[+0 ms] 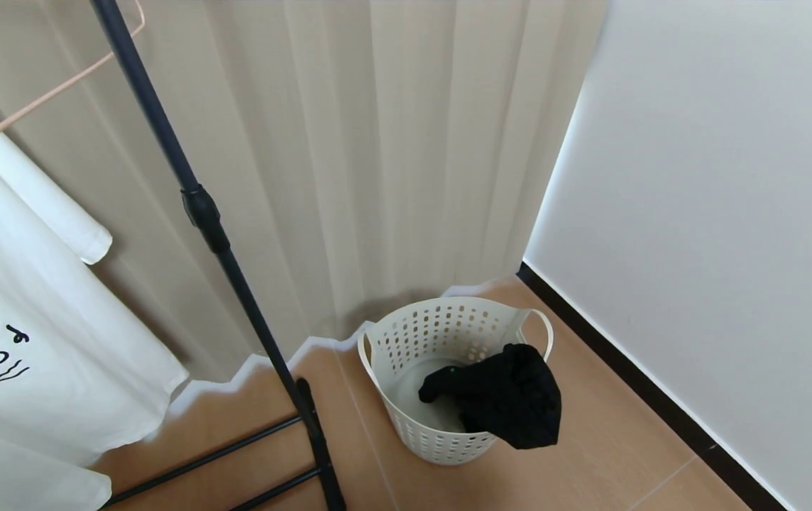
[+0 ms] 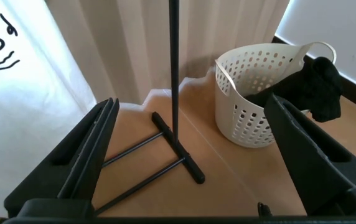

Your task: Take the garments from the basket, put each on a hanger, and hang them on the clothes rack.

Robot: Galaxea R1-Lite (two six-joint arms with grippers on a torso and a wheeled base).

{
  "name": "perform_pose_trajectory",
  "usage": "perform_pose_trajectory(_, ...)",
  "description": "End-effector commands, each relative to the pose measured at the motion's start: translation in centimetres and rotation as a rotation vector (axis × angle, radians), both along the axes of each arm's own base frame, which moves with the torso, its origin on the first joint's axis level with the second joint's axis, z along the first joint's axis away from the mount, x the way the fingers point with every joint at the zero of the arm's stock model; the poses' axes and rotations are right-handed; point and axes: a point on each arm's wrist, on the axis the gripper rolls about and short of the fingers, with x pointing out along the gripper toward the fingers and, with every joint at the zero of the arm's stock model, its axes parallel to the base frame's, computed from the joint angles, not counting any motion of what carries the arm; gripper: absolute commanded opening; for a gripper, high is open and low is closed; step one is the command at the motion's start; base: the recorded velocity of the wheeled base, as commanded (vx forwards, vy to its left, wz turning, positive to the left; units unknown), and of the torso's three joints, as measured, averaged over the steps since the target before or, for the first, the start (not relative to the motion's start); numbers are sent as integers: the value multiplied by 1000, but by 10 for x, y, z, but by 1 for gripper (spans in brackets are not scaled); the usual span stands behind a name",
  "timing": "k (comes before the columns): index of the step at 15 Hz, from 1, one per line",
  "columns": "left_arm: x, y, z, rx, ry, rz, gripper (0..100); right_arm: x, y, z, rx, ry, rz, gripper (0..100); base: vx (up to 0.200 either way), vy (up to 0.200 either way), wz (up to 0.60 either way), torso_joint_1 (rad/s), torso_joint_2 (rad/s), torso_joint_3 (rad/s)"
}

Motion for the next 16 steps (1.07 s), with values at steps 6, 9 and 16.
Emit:
perform_pose_trajectory(6, 0, 0, 0, 0, -1, 2, 100, 0, 0, 0, 0, 1, 0, 100, 0, 0, 0, 2, 4, -197)
perform_pose_trajectory(9, 0, 0, 0, -1, 0, 0, 100, 0, 0, 0, -5, 1, 0, 100, 0, 0, 0, 1, 4, -203)
perform_pose_trajectory(16, 0, 0, 0, -3, -1, 2, 100, 0, 0, 0, -5, 3, 2, 100, 0, 0, 0, 1, 3, -197)
